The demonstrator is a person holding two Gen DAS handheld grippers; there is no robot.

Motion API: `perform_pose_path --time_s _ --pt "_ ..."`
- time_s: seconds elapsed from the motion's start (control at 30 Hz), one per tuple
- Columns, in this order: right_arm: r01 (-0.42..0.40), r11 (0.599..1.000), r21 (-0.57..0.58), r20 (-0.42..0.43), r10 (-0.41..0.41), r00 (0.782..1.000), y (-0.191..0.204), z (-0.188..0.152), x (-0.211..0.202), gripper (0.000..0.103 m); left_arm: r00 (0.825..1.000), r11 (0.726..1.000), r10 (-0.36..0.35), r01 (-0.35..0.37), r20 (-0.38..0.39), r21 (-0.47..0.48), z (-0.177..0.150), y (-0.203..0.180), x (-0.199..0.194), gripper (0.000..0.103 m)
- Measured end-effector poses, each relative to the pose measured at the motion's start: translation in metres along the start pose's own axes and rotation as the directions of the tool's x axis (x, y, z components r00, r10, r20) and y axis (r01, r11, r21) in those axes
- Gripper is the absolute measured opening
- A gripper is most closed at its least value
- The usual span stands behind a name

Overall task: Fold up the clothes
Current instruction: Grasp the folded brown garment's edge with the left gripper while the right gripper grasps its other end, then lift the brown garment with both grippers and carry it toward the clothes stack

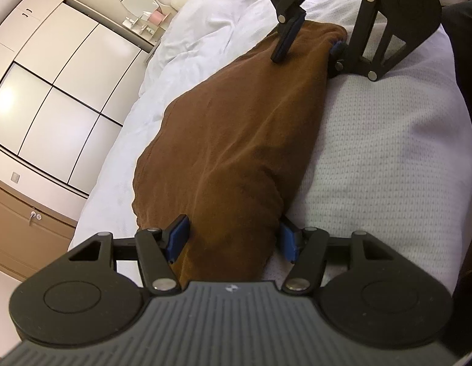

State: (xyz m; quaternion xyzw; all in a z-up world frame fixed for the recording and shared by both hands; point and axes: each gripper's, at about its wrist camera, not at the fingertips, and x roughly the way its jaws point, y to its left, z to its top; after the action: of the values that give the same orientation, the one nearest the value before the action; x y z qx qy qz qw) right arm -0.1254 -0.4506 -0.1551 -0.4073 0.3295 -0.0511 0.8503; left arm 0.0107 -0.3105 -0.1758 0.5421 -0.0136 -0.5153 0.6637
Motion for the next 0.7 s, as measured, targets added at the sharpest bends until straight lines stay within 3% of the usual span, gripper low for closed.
perform_pose_path --time_s 0.17,0.27,0.43,0.7 --pt "-0.007 1.000 -0.013 -0.005 0.007 1.000 0.000 0.004 0.006 0.026 1.000 1.000 -0.024 0.024 -0.008 -0.001 -0.001 0.001 0.000 0.054" --pt "-0.013 1.000 -0.027 -0.013 0.012 1.000 0.000 0.007 0.008 0.023 0.999 0.999 -0.045 0.045 -0.016 0.001 0.000 0.001 -0.001 0.046" --pt "-0.011 0.999 -0.036 -0.021 0.011 1.000 -0.002 0.013 0.008 0.007 0.998 0.998 -0.064 0.064 -0.019 0.018 0.001 0.001 -0.002 0.036" --pt "0.041 0.999 -0.019 -0.009 -0.041 0.999 -0.011 0.024 -0.010 0.003 0.999 0.992 -0.038 0.036 0.014 0.117 0.003 0.013 -0.021 0.028"
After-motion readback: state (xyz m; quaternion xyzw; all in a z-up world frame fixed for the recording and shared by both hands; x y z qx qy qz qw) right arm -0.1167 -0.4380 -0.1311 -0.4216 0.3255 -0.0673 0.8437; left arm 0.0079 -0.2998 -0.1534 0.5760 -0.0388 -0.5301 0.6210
